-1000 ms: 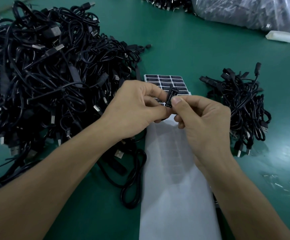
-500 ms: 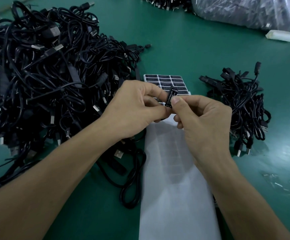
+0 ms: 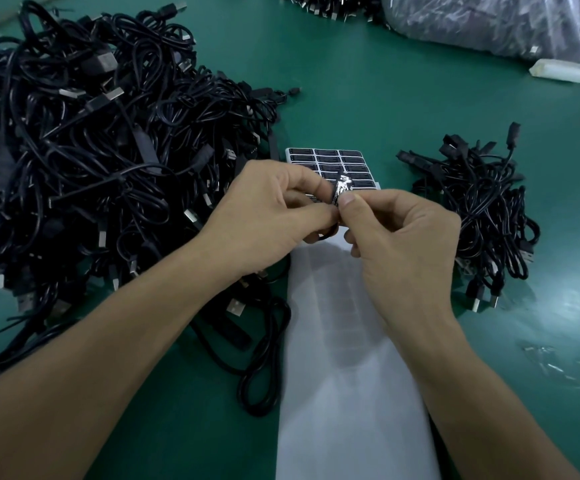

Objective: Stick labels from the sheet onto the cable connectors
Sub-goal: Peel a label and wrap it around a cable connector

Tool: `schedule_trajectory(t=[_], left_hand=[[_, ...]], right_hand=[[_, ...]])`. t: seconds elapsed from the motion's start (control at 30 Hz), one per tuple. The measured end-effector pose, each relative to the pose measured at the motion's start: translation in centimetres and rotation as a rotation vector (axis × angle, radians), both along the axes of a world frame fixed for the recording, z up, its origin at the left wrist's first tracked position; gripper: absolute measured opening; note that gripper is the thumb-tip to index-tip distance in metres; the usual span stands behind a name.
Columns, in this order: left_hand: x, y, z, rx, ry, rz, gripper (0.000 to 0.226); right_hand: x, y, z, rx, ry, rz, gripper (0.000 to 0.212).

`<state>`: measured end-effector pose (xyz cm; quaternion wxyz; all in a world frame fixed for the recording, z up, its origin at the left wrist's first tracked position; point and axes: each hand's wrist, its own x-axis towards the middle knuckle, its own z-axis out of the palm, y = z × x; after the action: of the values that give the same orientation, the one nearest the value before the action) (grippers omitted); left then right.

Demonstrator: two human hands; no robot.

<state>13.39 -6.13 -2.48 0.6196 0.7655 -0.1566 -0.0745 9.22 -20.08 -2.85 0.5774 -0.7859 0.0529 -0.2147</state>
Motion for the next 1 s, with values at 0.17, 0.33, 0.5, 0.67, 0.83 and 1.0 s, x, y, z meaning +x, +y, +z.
schedule_trajectory(t=[0.17,0.33,0.5,0.67,0.83,1.0], left_hand=[[0.13,0.06,-0.20,-0.016,-0.005,-0.006,0.017],[0.18,-0.07,-0.41,-0.034,0.004,0.005,0.008],[0.16,-0.29,-0.51,0.003,0.004,0.028,0.009],[0.11,-0.21,-0.39,0.030,-0.002,0.031,0.010],[0.12,-0.25,-0.28,0.032,0.007,0.035,0.011],[0.17,-0.23,-0.21,0.026,0.016,0.041,0.008]], right_hand=[[-0.10,0.19,0.02,-0.003,-0.011,0.004,0.019],[-0.19,0.26,0.08,-0.008,-0.024,0.009,0.019],[-0.30,0.34,0.07,0.004,-0.032,0.003,0.018],[-0.24,0.23,0.06,-0.005,-0.051,-0.008,0.018],[-0.19,0.22,0.03,-0.003,-0.084,-0.001,0.021],[-0.11,0.09,-0.06,-0.012,-0.111,0.004,0.024]])
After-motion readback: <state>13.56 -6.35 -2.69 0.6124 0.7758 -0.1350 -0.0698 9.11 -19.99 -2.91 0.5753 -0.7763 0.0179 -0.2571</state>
